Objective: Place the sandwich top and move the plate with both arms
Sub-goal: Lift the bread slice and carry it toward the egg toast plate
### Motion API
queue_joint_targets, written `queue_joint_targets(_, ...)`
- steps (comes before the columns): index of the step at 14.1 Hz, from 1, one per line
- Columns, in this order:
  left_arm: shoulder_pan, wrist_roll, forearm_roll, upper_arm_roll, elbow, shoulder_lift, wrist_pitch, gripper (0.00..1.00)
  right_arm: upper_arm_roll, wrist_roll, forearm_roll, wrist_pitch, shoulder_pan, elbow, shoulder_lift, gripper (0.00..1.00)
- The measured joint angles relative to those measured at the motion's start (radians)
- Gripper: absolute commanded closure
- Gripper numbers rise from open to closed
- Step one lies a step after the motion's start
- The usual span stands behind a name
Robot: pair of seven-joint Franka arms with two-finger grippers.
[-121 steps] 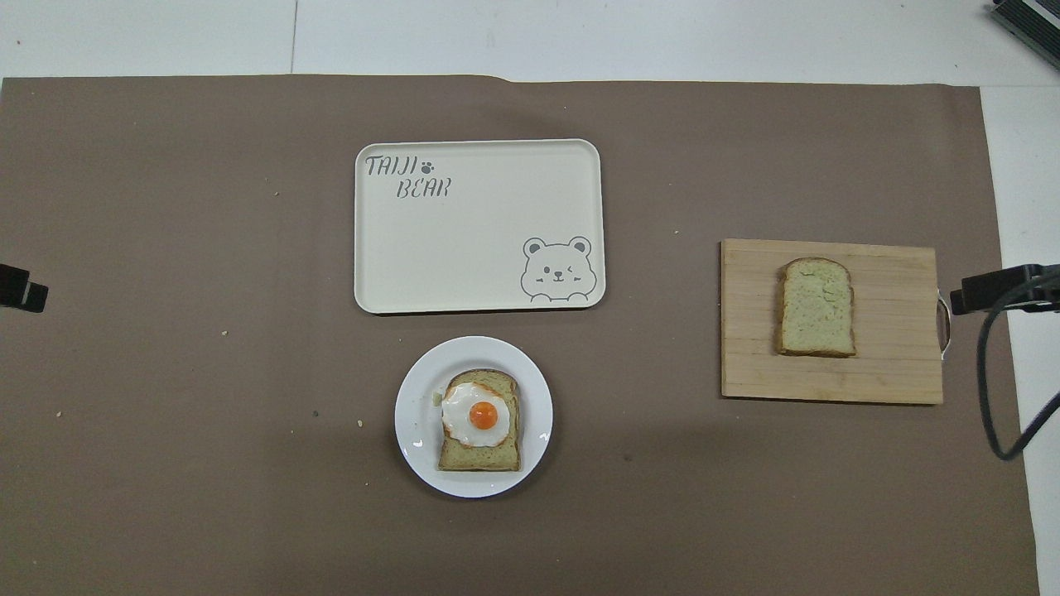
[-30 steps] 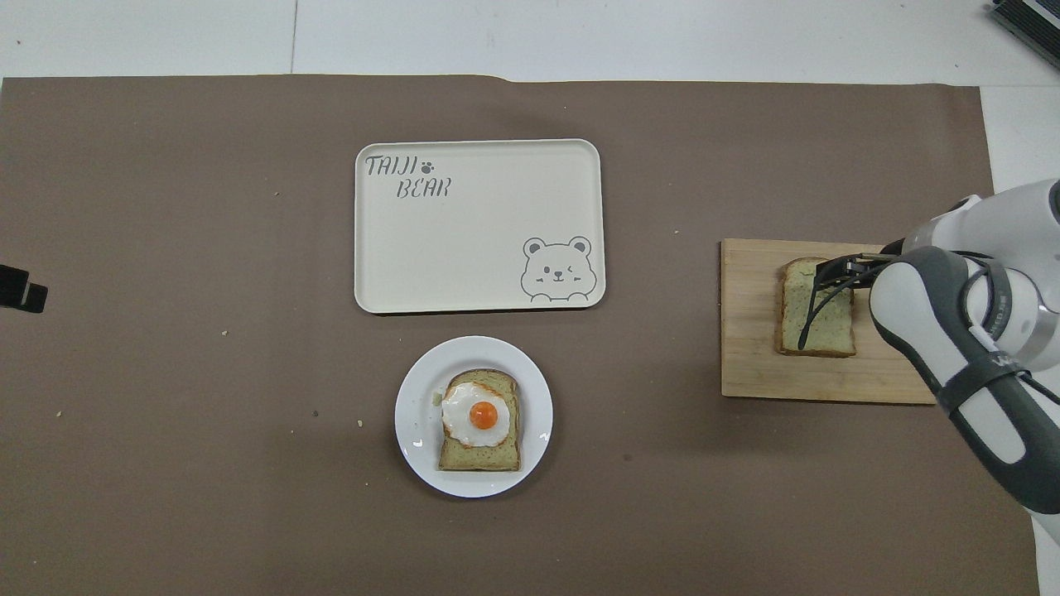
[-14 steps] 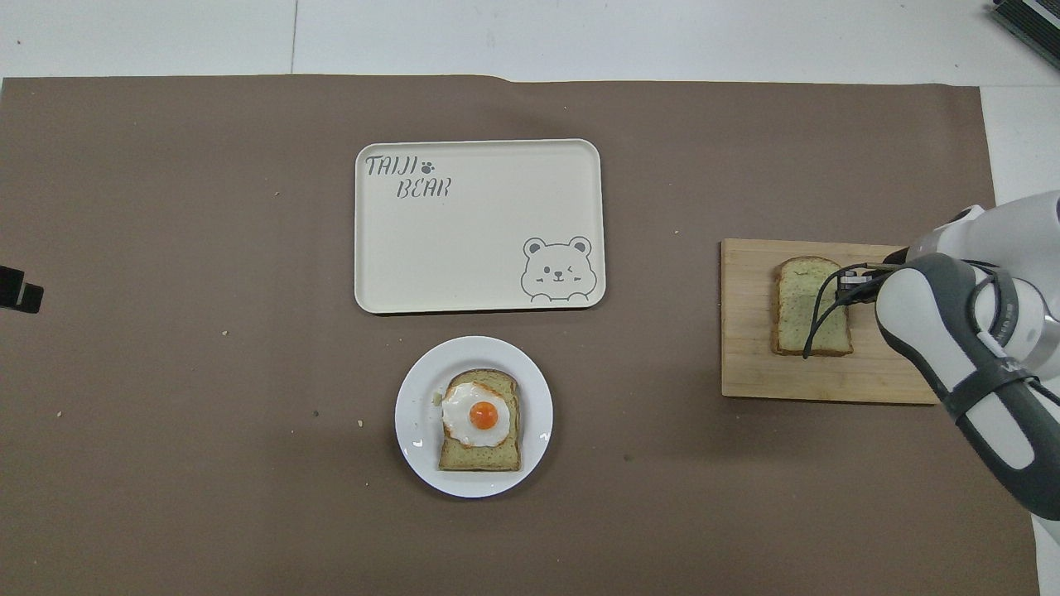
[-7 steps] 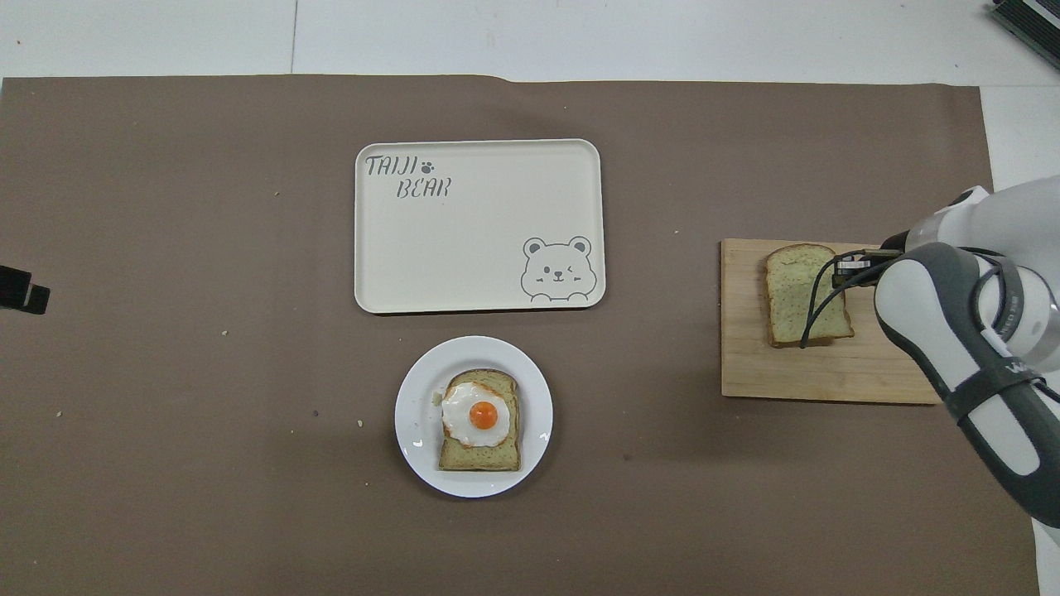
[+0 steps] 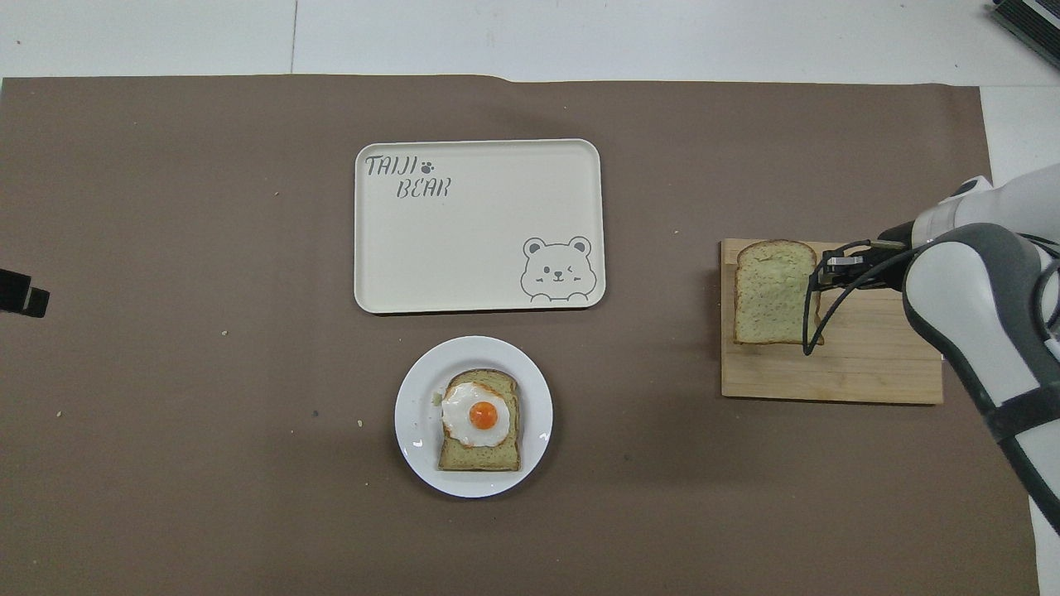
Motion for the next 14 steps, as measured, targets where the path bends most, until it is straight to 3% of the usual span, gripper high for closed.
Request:
queue_joint_targets(9,0.002,0.000,0.000,0.001,-0.022,-0.017,-0.001,0.00,0.159,0.059,0.089,-0.075,0.013,0.001,-0.010,1.00)
queue_joint_targets(14,0.002,0.000,0.000,0.000,-0.022,-0.017,-0.001,0.00,0.181,0.320,0.137,-0.054,0.191,0.002,-0.024,1.00)
